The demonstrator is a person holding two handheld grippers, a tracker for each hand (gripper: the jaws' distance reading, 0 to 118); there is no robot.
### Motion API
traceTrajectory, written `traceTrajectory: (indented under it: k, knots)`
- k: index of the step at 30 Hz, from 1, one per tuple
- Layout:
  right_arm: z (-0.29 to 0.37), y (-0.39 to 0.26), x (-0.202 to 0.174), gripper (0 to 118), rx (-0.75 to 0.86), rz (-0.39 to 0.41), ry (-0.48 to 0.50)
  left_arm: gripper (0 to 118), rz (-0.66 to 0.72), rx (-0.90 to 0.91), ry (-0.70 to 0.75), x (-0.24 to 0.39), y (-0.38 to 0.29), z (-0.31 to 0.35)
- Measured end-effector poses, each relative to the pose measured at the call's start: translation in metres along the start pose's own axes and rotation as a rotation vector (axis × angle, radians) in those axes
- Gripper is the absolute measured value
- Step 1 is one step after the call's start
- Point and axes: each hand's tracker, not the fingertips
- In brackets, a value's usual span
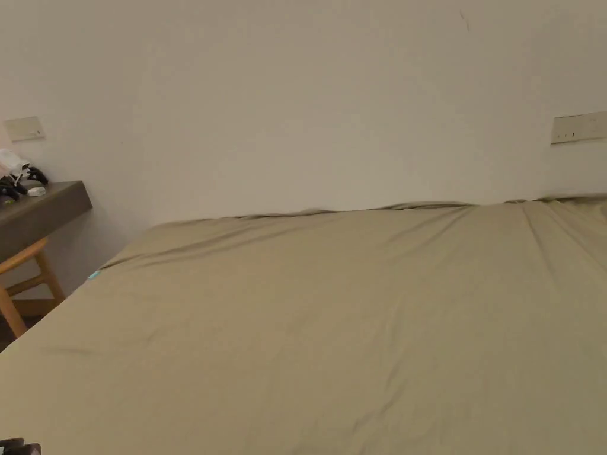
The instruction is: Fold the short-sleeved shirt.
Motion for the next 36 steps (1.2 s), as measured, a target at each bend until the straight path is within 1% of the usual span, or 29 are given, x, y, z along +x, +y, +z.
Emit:
traceTrajectory:
  k: [1, 2, 3, 4, 6, 7, 8, 10, 11, 13, 14, 16, 18, 19, 21, 27, 31, 36]
  knots:
    - [0.01, 0.012, 0.0, 3, 0.039, 0.036, -0.034, 7, -0.035, 0.079, -0.011, 0.016, 0.016, 0.011]
    - [0.02, 0.025, -0.001, 3, 0.079, 0.063, -0.068, 7, -0.078, 0.12, -0.038, 0.034, 0.034, 0.019]
    - [0.033, 0.04, -0.001, 3, 0.122, 0.069, -0.113, 7, -0.151, 0.15, -0.069, 0.053, 0.055, 0.029]
    - [0.047, 0.058, -0.003, 3, 0.155, 0.054, -0.149, 7, -0.213, 0.205, -0.061, 0.087, 0.067, 0.055]
    - [0.077, 0.09, -0.012, 3, 0.288, 0.027, -0.211, 7, -0.2, 0.348, -0.034, 0.13, 0.074, 0.074]
    - [0.09, 0.104, -0.01, 3, 0.367, 0.029, -0.239, 7, -0.193, 0.418, -0.025, 0.148, 0.077, 0.081]
    - [0.105, 0.118, -0.014, 3, 0.442, 0.049, -0.267, 7, -0.158, 0.472, -0.052, 0.176, 0.075, 0.088]
    - [0.127, 0.141, -0.023, 3, 0.549, 0.088, -0.336, 7, -0.083, 0.543, -0.125, 0.208, 0.073, 0.088]
    - [0.134, 0.151, -0.022, 3, 0.577, 0.112, -0.382, 7, -0.036, 0.557, -0.158, 0.225, 0.069, 0.086]
    - [0.148, 0.164, -0.028, 3, 0.621, 0.153, -0.441, 7, -0.019, 0.555, -0.158, 0.257, 0.069, 0.103]
    - [0.155, 0.166, -0.031, 3, 0.655, 0.16, -0.473, 7, 0.0, 0.556, -0.173, 0.267, 0.065, 0.104]
    - [0.162, 0.165, -0.037, 3, 0.707, 0.173, -0.509, 7, 0.046, 0.562, -0.249, 0.288, 0.059, 0.101]
    - [0.162, 0.158, -0.041, 3, 0.737, 0.155, -0.546, 7, 0.029, 0.547, -0.234, 0.303, 0.051, 0.109]
    - [0.161, 0.152, -0.045, 3, 0.744, 0.139, -0.554, 7, 0.003, 0.547, -0.22, 0.308, 0.05, 0.114]
    - [0.158, 0.145, -0.047, 4, 0.714, 0.101, -0.537, 7, -0.004, 0.556, -0.218, 0.317, 0.046, 0.119]
    - [0.16, 0.145, -0.054, 4, 0.72, 0.11, -0.534, 7, 0.016, 0.58, -0.221, 0.313, 0.049, 0.128]
    - [0.165, 0.148, -0.058, 4, 0.743, 0.101, -0.52, 7, 0.019, 0.596, -0.2, 0.306, 0.05, 0.132]
    - [0.162, 0.15, -0.059, 5, 0.725, 0.093, -0.506, 7, 0.033, 0.586, -0.21, 0.306, 0.047, 0.131]
